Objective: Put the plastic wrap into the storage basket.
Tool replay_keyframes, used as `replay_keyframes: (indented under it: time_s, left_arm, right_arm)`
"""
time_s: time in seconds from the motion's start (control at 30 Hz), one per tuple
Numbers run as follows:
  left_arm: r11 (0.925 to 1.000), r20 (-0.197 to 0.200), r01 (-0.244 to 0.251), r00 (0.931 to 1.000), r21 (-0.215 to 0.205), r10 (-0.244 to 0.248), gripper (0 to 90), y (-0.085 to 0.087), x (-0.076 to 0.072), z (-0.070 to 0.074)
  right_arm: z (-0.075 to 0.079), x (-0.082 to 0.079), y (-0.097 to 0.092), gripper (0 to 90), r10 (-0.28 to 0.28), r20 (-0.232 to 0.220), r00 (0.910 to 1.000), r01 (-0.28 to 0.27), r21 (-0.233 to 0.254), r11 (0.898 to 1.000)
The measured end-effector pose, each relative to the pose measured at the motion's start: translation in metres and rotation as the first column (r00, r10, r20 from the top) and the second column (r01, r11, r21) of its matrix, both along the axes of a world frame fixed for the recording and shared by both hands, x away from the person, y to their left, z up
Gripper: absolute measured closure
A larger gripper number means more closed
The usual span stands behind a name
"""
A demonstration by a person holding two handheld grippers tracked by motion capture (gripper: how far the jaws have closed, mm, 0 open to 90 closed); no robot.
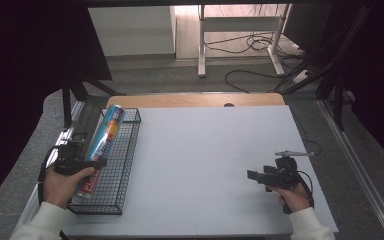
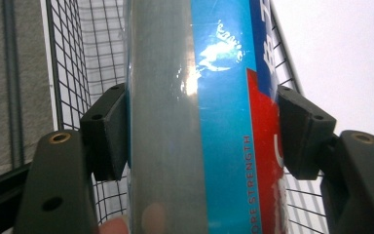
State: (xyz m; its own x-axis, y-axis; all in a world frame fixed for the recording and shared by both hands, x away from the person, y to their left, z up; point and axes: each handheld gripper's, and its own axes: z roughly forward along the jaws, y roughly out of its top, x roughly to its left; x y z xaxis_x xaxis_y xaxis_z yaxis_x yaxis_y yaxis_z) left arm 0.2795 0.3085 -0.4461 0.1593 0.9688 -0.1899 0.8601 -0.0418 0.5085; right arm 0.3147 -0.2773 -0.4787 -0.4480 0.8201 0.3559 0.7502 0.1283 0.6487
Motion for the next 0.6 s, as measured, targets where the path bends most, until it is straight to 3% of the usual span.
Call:
replay_keyframes:
  time_s: [0.07, 0.3, 0.43, 0.57, 0.6]
  left_arm:
    - [0.9997, -0.007, 0.003, 1.0, 0.024, -0.003, 31.7, -0.002, 0.002, -0.004]
    - [0.9992, -0.05, -0.004, 0.9987, 0.04, 0.006, 31.6, -0.009, 0.014, -0.018]
    - [0.991, -0.072, 0.019, 0.9973, 0.133, -0.009, 31.6, -0.017, 0.018, -0.023]
    - [0.9827, -0.108, 0.032, 0.9941, 0.182, -0.012, 31.5, -0.028, 0.023, -0.031]
    - [0.9839, -0.114, 0.026, 0.9934, 0.177, -0.006, 31.3, -0.031, 0.025, -0.035]
  right_arm:
    - [0.0, 0.0, 0.0, 18.2, 0.0, 0.0, 1.0, 0.0, -0.002, 1.0]
    - [-0.001, 0.0, 0.0, 18.2, -0.006, -0.002, 1.0, 0.006, -0.001, 1.0]
    - [-0.002, 0.0, 0.001, 18.2, -0.003, 0.0, 1.0, 0.003, -0.005, 1.0]
    - [-0.003, 0.0, 0.001, 18.2, -0.005, -0.001, 1.0, 0.005, -0.007, 1.0]
    - [-0.003, 0.0, 0.001, 18.2, -0.006, -0.001, 1.0, 0.006, -0.008, 1.0]
